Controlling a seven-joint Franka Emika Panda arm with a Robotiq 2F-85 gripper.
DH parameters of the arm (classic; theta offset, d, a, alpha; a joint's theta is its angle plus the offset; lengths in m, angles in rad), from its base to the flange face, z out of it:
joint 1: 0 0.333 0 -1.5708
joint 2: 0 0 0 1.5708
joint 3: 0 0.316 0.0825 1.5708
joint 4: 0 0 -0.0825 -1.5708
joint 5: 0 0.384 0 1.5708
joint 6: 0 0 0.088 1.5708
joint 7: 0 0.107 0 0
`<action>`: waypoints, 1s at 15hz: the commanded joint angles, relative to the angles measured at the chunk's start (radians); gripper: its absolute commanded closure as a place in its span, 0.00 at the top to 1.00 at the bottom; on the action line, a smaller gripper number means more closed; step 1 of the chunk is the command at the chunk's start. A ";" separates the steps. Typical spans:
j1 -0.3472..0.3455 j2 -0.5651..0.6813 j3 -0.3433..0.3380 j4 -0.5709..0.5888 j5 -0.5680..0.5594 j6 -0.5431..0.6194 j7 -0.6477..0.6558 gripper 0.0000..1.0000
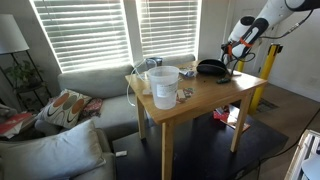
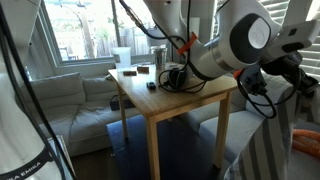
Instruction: Put the striped towel in the basket
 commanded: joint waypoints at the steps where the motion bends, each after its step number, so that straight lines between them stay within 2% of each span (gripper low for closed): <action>1: 0.045 0.094 -0.038 0.046 0.000 -0.032 0.031 0.01; 4: 0.091 0.170 -0.091 0.073 -0.007 -0.080 0.045 0.01; 6: 0.100 0.208 -0.098 0.085 -0.003 -0.107 0.043 0.01; 9: 0.065 0.228 -0.030 0.087 0.006 -0.172 -0.003 0.01; 10: 0.094 0.251 -0.049 0.088 0.099 -0.185 -0.081 0.01; 15: 0.094 0.269 -0.038 0.095 0.143 -0.246 -0.176 0.01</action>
